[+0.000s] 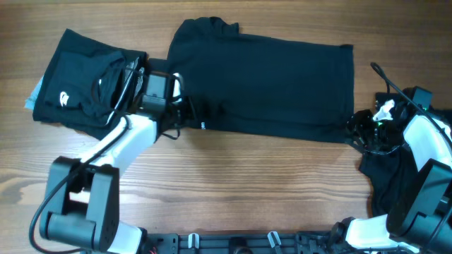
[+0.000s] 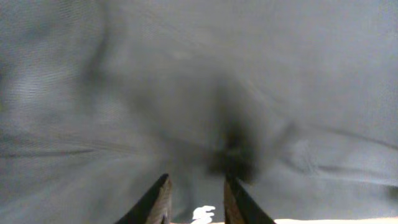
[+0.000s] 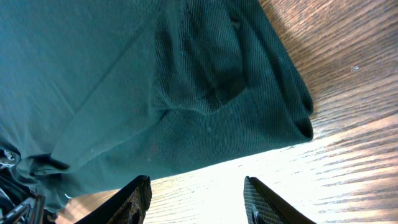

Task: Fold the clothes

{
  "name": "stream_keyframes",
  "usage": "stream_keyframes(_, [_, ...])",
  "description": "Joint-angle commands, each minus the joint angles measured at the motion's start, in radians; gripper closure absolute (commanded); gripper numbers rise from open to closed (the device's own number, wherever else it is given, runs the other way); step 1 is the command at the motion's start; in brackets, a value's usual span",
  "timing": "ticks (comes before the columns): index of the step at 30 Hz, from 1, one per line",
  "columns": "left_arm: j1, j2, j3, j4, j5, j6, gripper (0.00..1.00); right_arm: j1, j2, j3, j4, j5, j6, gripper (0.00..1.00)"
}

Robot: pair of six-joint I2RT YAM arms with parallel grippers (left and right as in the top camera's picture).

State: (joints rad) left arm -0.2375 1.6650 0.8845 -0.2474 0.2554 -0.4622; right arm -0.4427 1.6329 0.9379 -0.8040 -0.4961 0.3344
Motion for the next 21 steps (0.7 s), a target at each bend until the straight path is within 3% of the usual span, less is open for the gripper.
stream_keyframes(1, [0.090, -0.060, 0.043, -0.031, -0.083, 0.119, 0.61, 0.005, 0.013, 0.014, 0.004, 0.006, -0.017, 0.47])
stream_keyframes(3, [0.128, -0.046, 0.042, -0.026, -0.089, 0.126, 0.44, 0.005, 0.013, 0.014, 0.004, 0.006, -0.016, 0.47])
stream_keyframes(7, [0.156, 0.034, 0.042, 0.024, -0.088, 0.194, 0.34, 0.005, 0.013, 0.014, 0.002, 0.006, -0.016, 0.47])
stream_keyframes(14, [0.156, 0.099, 0.042, 0.080, -0.004, 0.220, 0.41, 0.005, 0.013, 0.014, 0.002, 0.006, -0.016, 0.47])
stream_keyframes(18, [0.154, 0.099, 0.042, 0.101, 0.027, 0.220, 0.58, 0.005, 0.013, 0.014, 0.003, 0.006, -0.016, 0.47])
stream_keyframes(21, [0.139, 0.104, 0.042, 0.108, 0.026, 0.220, 0.57, 0.005, 0.013, 0.014, 0.003, 0.006, -0.016, 0.47])
